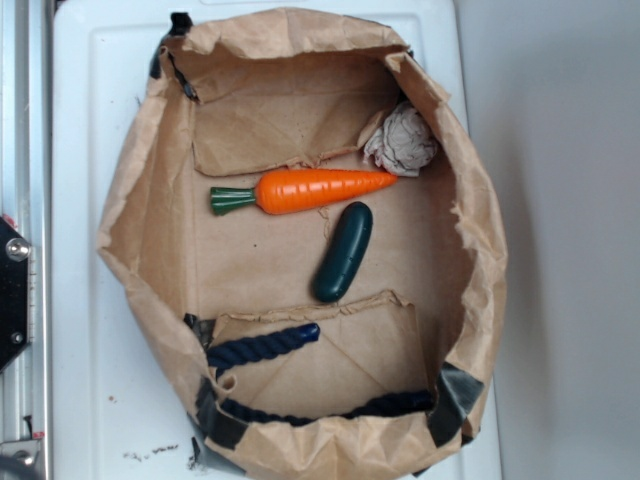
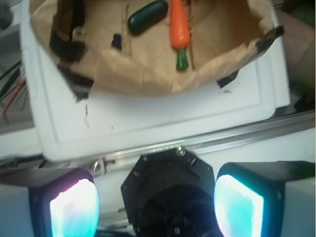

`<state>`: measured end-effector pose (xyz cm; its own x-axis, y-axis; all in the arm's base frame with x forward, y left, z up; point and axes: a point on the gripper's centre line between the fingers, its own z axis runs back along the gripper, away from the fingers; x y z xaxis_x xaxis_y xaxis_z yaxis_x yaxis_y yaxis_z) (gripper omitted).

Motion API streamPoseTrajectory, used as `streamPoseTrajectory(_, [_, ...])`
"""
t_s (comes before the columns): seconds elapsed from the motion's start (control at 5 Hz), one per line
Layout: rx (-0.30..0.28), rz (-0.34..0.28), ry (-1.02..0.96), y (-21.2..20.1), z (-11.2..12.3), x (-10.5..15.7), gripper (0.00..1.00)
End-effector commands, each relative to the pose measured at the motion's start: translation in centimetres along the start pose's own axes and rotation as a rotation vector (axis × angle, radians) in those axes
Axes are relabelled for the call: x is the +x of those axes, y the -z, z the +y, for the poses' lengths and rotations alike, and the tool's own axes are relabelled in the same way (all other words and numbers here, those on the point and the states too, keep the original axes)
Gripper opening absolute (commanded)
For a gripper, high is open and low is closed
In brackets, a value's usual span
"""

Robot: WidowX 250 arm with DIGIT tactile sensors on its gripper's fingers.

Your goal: Grab the plastic pickle.

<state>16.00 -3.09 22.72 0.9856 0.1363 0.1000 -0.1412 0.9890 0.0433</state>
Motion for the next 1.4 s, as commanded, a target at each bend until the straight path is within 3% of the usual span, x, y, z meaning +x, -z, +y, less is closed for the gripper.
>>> streamPoseTrajectory(0.0, [-0.004, -0.125, -0.135, 0.4, 0.0, 4.6, 1.00])
streamPoseTrajectory(0.2, [-0.058, -0.139, -0.265, 1.7, 1.3, 7.2, 1.00])
streamPoseTrajectory(0.4, [-0.202, -0.182, -0.163, 3.5, 2.5, 9.1, 1.00])
streamPoseTrajectory(0.6, [-0.232, -0.226, -0.274, 5.0, 3.8, 10.7, 1.00])
streamPoseTrajectory(0.8, [-0.242, -0.193, -0.310, 6.2, 4.5, 11.5, 1.00])
streamPoseTrajectory(1.2, [-0.176, -0.108, -0.387, 9.3, 2.7, 12.3, 1.00])
